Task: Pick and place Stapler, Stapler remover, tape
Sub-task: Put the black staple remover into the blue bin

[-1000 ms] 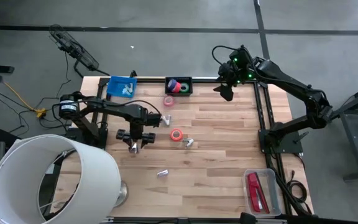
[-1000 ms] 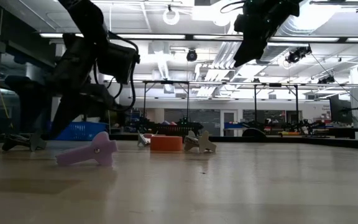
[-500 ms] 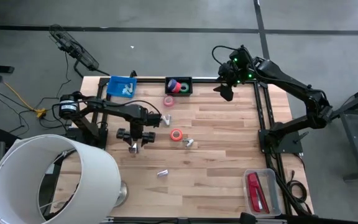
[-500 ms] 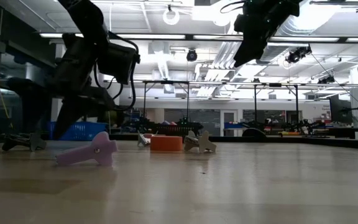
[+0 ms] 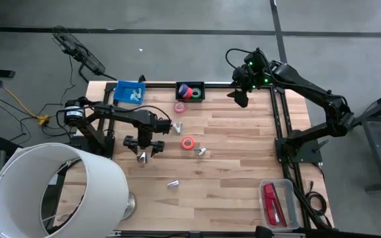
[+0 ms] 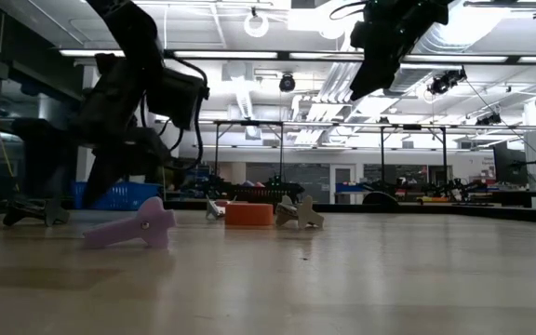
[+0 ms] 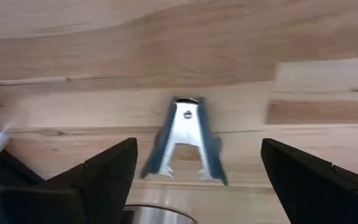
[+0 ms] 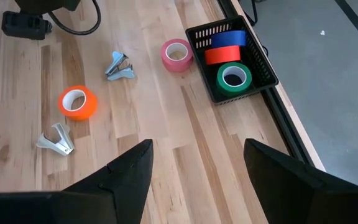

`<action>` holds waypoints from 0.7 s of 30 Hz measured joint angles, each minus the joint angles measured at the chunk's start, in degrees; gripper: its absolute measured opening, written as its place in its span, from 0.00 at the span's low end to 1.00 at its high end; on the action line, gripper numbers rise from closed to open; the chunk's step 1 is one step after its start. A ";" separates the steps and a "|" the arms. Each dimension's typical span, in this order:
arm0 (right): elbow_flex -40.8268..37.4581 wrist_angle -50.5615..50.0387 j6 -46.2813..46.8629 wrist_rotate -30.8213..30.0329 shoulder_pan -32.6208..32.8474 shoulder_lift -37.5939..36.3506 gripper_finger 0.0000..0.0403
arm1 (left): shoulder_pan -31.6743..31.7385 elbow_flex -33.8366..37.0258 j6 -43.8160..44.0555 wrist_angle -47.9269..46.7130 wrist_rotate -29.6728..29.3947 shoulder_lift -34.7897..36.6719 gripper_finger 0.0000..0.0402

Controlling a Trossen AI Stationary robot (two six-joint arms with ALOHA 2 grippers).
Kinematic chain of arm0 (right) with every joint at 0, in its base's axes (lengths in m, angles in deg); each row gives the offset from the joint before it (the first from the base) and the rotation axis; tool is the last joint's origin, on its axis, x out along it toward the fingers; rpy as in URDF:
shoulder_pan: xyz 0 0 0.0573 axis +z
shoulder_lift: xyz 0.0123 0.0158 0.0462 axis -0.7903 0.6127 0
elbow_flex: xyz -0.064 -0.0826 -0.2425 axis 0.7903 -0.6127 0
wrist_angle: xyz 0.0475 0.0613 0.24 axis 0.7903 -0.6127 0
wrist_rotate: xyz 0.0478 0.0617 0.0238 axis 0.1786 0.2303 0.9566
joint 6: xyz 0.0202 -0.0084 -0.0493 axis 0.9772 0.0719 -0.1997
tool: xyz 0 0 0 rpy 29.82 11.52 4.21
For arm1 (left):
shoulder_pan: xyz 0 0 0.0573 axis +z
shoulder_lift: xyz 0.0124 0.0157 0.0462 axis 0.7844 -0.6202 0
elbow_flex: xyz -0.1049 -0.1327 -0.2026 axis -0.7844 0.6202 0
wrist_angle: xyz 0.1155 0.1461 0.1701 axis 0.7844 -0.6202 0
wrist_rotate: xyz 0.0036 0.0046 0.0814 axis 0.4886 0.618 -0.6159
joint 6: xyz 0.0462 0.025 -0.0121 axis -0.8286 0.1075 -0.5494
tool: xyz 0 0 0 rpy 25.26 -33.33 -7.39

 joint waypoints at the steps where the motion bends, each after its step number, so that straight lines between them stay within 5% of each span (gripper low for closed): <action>1: 0.00 0.00 0.02 0.00 0.00 0.00 0.60 | 0.00 0.00 -0.01 -0.69 -0.02 -0.37 0.83; 21: 0.00 -0.31 0.17 0.00 0.00 0.00 0.60 | -0.04 0.00 -2.55 -1.55 6.82 -3.45 0.78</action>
